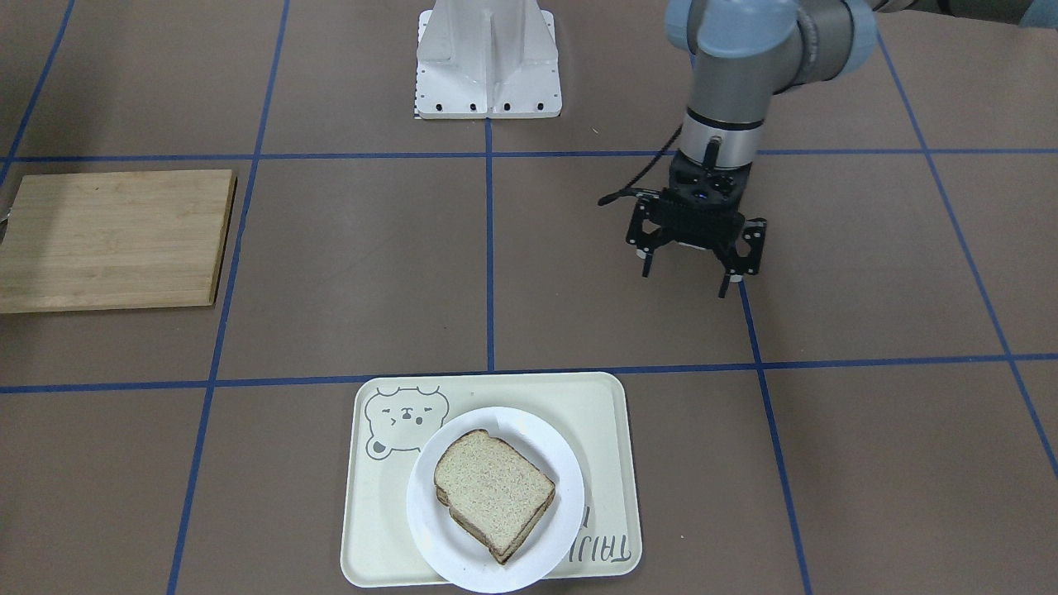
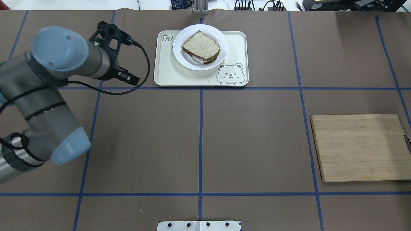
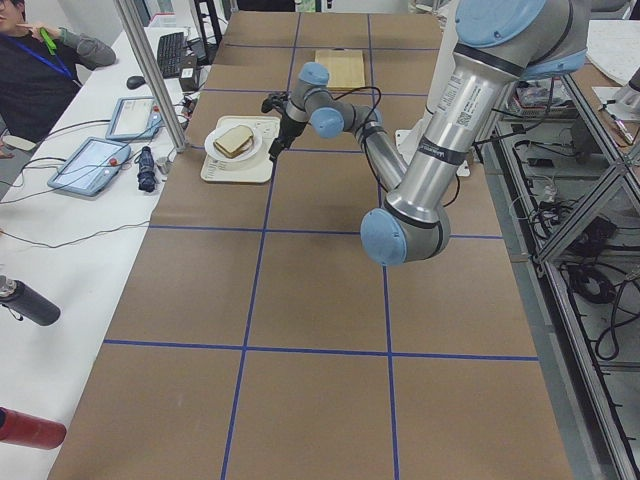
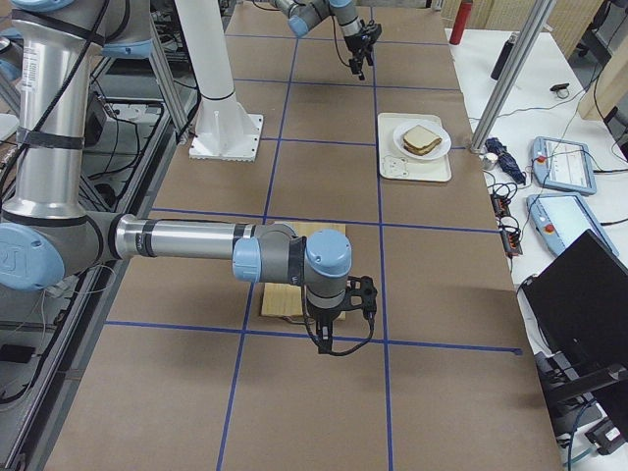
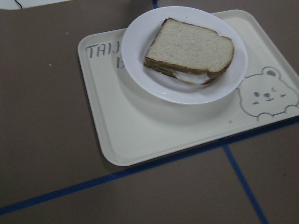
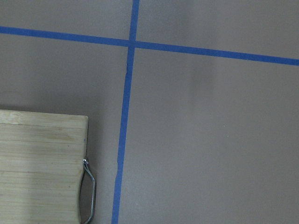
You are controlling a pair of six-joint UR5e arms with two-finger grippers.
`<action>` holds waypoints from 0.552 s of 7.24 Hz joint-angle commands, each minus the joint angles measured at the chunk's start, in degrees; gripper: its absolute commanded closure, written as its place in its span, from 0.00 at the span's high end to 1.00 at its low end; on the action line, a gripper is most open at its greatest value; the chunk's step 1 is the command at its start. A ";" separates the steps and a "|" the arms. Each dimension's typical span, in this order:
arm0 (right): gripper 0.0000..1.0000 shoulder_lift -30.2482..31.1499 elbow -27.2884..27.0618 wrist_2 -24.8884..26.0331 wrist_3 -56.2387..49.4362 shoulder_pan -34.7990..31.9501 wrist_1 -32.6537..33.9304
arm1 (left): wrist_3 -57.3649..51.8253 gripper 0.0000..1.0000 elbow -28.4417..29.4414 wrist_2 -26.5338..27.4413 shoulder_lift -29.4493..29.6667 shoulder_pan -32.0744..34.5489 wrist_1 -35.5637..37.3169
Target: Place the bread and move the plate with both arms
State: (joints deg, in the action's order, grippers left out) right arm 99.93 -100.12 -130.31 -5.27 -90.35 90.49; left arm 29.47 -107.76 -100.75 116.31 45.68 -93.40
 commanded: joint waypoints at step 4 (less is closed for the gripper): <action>1.00 0.26 -0.16 -0.65 -0.09 0.00 -0.40 | -24.55 0.98 3.94 -13.42 -9.07 21.54 11.31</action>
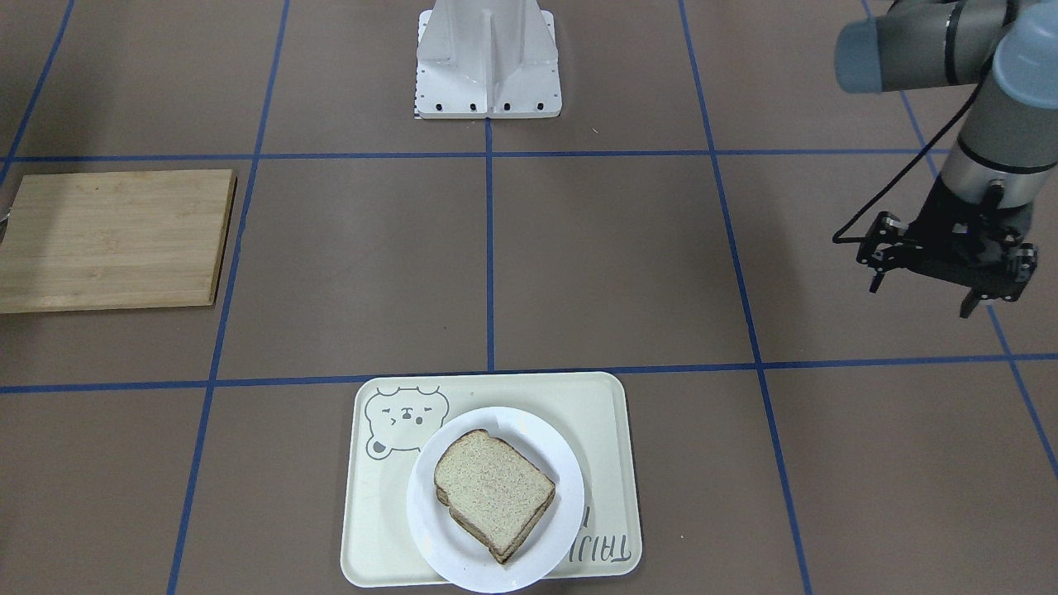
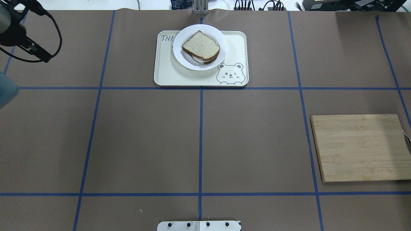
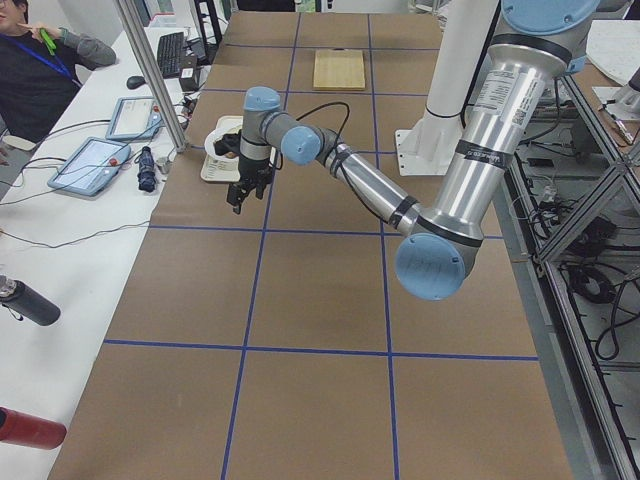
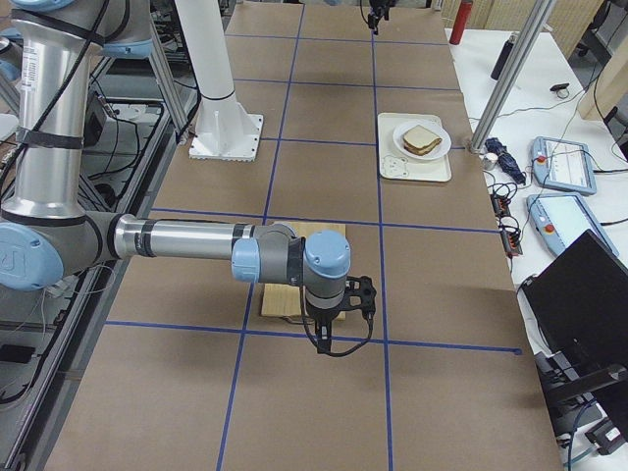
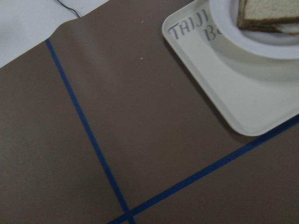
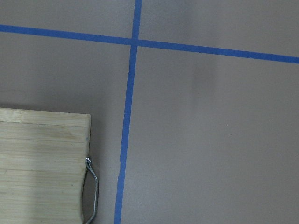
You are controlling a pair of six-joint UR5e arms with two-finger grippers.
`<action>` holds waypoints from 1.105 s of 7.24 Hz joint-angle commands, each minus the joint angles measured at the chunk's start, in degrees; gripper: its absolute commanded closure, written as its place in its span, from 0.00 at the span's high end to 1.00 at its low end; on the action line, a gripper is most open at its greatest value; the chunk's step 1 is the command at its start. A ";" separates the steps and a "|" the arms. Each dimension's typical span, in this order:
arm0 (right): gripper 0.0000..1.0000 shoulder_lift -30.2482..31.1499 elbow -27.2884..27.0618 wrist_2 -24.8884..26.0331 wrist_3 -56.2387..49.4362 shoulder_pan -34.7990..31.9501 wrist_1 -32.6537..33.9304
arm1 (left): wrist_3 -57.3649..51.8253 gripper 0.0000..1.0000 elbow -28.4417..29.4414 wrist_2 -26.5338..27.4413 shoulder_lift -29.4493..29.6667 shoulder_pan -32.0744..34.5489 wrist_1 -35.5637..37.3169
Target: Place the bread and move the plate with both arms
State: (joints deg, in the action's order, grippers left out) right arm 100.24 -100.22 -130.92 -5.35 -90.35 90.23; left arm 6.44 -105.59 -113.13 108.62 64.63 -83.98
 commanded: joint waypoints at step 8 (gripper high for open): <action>1.00 -0.13 0.11 0.14 0.08 0.00 -0.14 | -15.32 0.98 4.79 -17.13 -16.95 21.85 0.66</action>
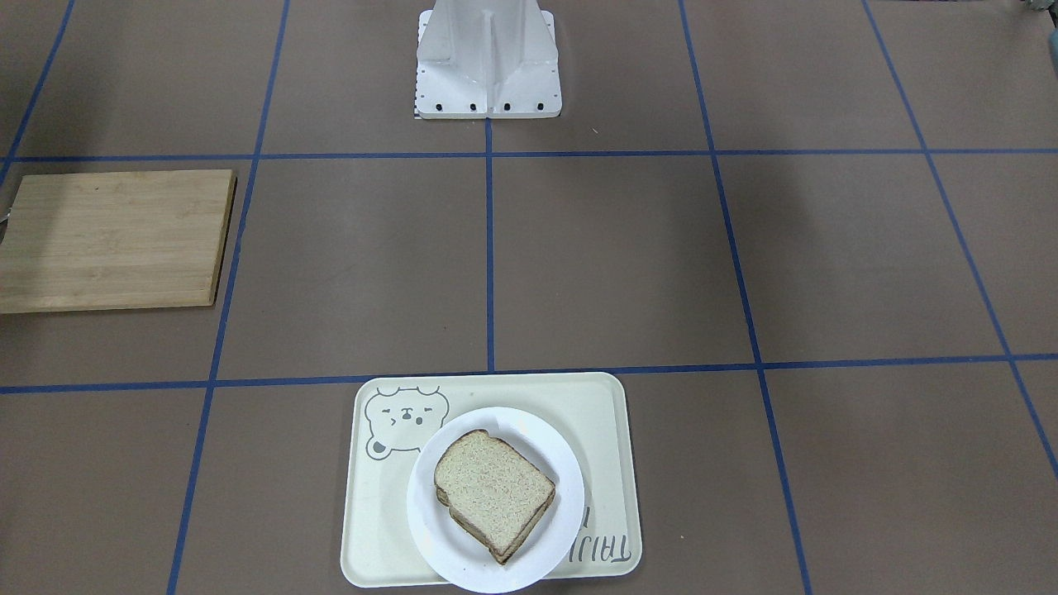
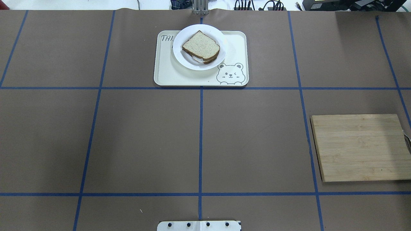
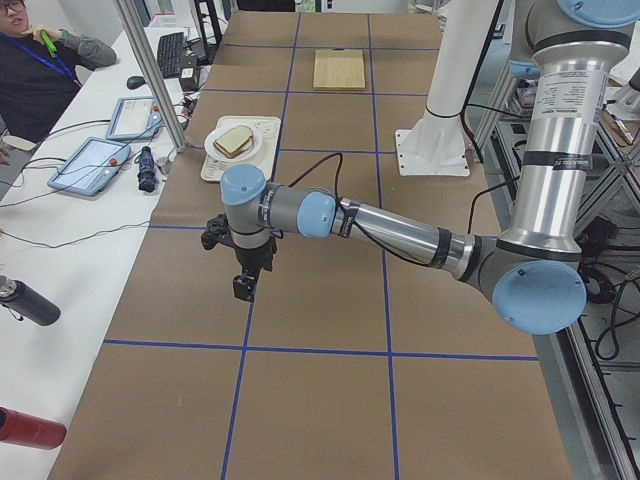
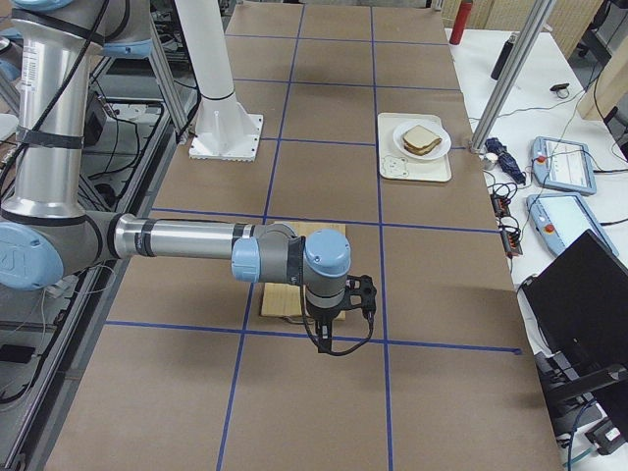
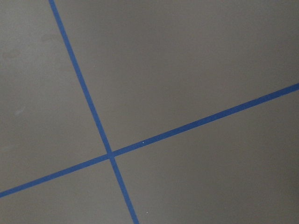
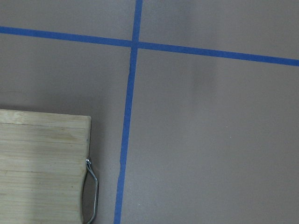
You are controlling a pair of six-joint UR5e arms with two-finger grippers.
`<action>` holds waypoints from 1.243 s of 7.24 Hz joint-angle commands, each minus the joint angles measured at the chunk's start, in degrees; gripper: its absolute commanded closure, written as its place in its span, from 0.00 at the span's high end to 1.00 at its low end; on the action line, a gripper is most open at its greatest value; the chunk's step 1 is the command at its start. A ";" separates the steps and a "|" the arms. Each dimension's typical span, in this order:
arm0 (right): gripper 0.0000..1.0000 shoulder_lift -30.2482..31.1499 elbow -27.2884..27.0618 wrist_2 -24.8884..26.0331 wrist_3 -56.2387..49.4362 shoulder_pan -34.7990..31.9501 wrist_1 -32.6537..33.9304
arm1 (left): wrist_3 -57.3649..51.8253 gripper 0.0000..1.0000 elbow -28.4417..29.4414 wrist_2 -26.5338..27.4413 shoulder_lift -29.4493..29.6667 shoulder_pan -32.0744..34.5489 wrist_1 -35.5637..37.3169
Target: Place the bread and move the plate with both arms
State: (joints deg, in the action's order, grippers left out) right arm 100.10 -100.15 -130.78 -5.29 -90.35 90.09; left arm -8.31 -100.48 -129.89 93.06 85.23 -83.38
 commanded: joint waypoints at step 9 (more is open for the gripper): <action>1.00 -0.17 -0.04 0.35 0.19 0.00 0.00 | -0.65 0.98 0.64 0.07 -5.60 0.90 -2.75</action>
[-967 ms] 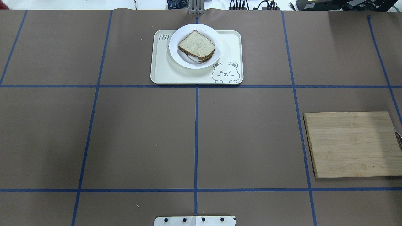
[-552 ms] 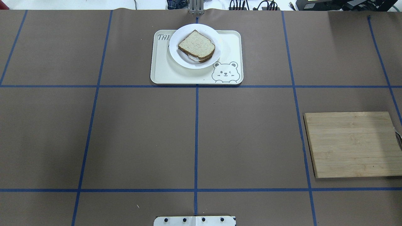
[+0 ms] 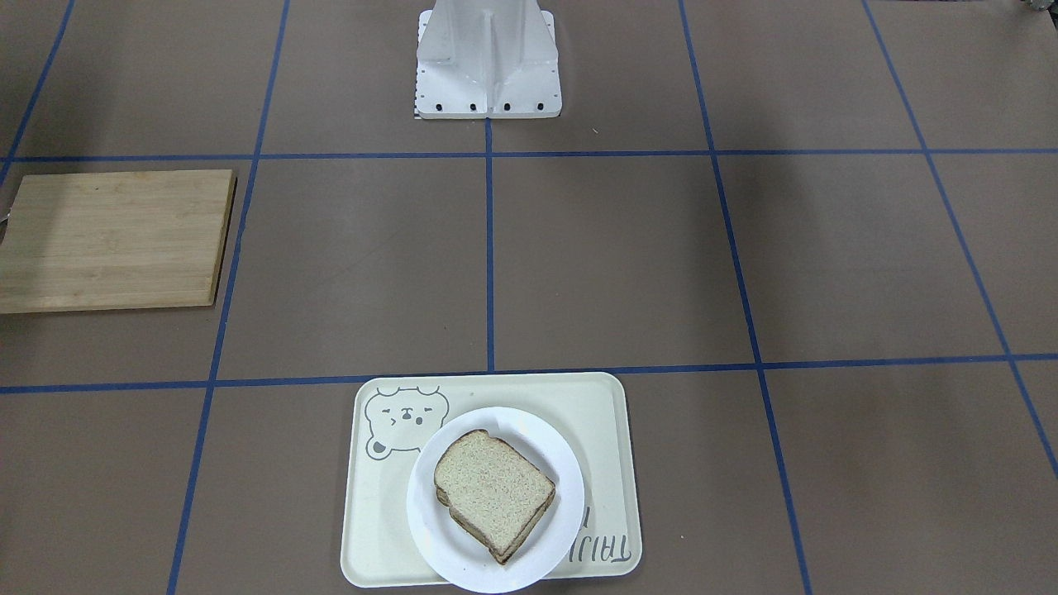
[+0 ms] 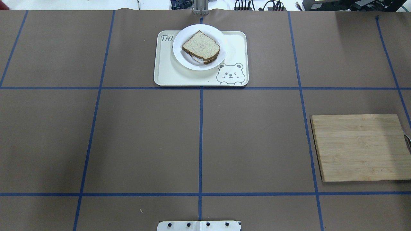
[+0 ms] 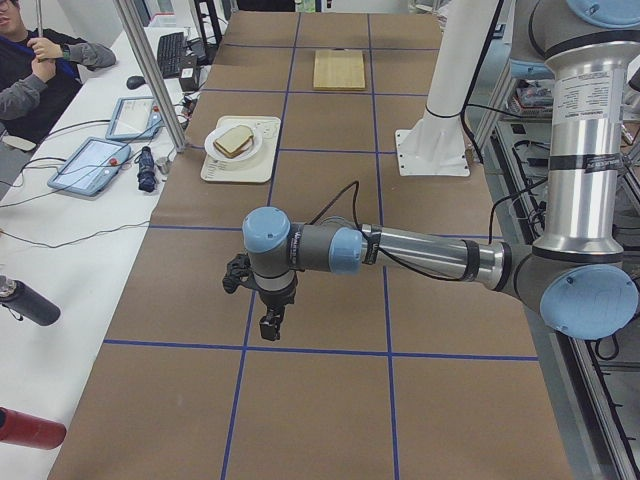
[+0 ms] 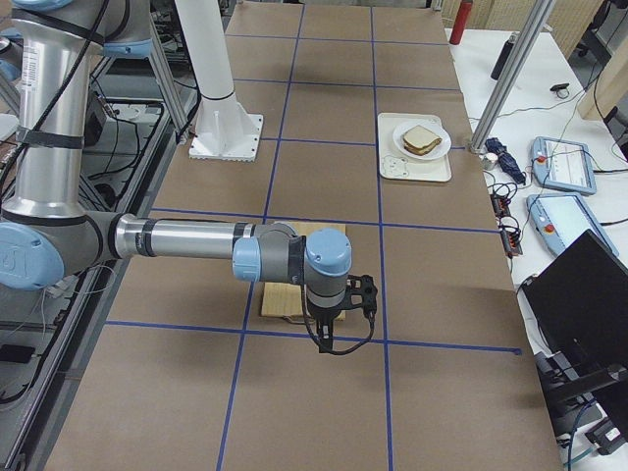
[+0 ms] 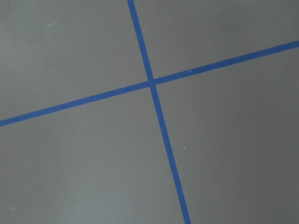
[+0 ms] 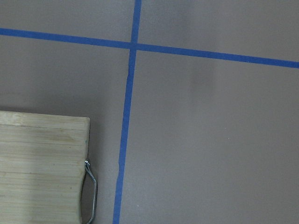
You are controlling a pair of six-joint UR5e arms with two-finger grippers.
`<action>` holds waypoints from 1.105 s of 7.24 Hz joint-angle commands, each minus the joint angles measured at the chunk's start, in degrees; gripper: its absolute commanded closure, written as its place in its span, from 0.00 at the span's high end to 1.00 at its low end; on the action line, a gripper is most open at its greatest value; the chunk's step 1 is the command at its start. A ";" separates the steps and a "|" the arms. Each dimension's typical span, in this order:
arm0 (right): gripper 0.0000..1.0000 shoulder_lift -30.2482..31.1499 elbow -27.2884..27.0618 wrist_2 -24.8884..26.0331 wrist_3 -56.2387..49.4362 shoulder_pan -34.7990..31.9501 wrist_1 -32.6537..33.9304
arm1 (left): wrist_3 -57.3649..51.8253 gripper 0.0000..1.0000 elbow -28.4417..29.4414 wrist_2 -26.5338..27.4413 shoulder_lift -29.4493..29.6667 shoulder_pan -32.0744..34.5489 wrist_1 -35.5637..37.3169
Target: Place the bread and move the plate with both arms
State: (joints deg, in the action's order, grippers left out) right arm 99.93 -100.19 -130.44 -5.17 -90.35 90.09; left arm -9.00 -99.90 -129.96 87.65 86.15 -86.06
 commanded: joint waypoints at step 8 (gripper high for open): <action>1.00 0.00 -0.01 0.09 2.09 0.00 0.00 | 0.04 0.98 -0.21 0.32 -0.81 0.07 0.02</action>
State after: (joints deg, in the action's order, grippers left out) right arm 99.93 -100.16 -130.32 -3.21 -90.35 90.10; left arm -8.96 -100.11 -129.64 87.13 86.22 -86.04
